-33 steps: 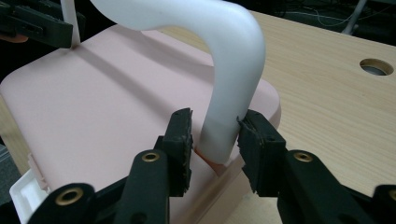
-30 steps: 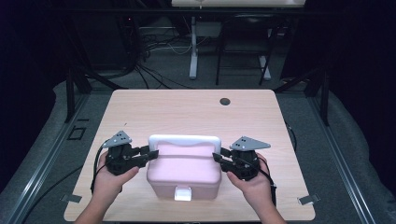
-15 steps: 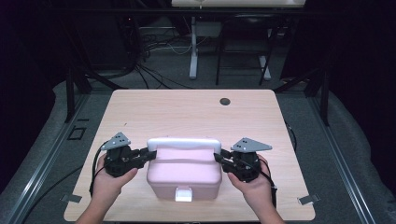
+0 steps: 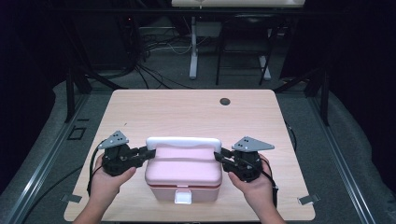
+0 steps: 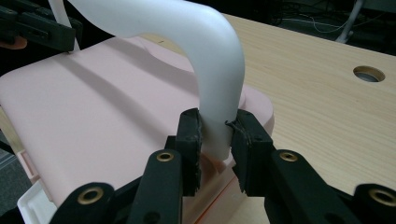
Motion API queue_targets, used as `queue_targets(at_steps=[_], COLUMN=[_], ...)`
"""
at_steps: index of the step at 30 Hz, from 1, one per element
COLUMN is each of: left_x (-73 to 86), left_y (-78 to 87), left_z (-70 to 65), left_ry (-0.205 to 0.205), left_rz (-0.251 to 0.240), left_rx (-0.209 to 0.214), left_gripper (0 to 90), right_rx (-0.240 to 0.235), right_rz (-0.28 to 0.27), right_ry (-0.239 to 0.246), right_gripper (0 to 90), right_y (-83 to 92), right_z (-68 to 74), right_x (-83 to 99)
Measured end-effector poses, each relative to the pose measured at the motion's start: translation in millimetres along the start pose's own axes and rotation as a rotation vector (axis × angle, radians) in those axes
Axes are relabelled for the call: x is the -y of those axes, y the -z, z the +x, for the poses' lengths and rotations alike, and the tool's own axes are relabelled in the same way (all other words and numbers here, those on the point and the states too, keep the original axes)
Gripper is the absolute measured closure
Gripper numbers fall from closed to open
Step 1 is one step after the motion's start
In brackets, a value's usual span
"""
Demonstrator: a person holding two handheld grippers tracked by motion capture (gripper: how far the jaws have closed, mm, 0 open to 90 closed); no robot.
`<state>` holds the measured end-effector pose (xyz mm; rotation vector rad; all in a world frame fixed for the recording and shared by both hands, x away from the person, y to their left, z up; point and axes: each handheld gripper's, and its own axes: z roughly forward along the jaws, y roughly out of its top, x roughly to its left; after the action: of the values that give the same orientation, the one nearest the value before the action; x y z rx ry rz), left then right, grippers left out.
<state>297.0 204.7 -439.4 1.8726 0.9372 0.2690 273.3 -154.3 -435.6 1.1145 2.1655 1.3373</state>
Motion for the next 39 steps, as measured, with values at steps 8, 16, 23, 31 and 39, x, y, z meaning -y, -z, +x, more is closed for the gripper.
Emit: queue_targets(at_steps=[8, 16, 23, 31, 39], left_x=[-6.0, -13.8, -18.8, -23.4, -22.4], left_y=[1.0, 3.5, 4.5, 3.4, 5.8], left_z=[3.0, 2.8, 5.5, 10.1, 8.1], left_ry=[0.017, 0.013, 0.03, 0.048, 0.043], left_rz=[-0.009, -0.016, -0.014, -0.025, -0.028], left_rx=[0.012, 0.003, 0.008, 0.024, 0.025], left_gripper=[72.9, 72.9, 73.0, 72.9, 70.6], right_rx=[-0.008, -0.002, -0.005, -0.019, -0.03], right_rz=[-0.005, -0.016, -0.022, -0.033, -0.053], right_ry=[-0.015, -0.018, -0.028, -0.054, -0.077], right_gripper=[73.4, 73.5, 73.4, 73.3, 73.6], right_y=[0.9, 2.0, 1.7, 1.3, 1.0], right_z=[-2.8, -3.6, -4.9, -8.9, -9.9], right_x=[-7.4, -14.9, -19.5, -23.9, -21.7])
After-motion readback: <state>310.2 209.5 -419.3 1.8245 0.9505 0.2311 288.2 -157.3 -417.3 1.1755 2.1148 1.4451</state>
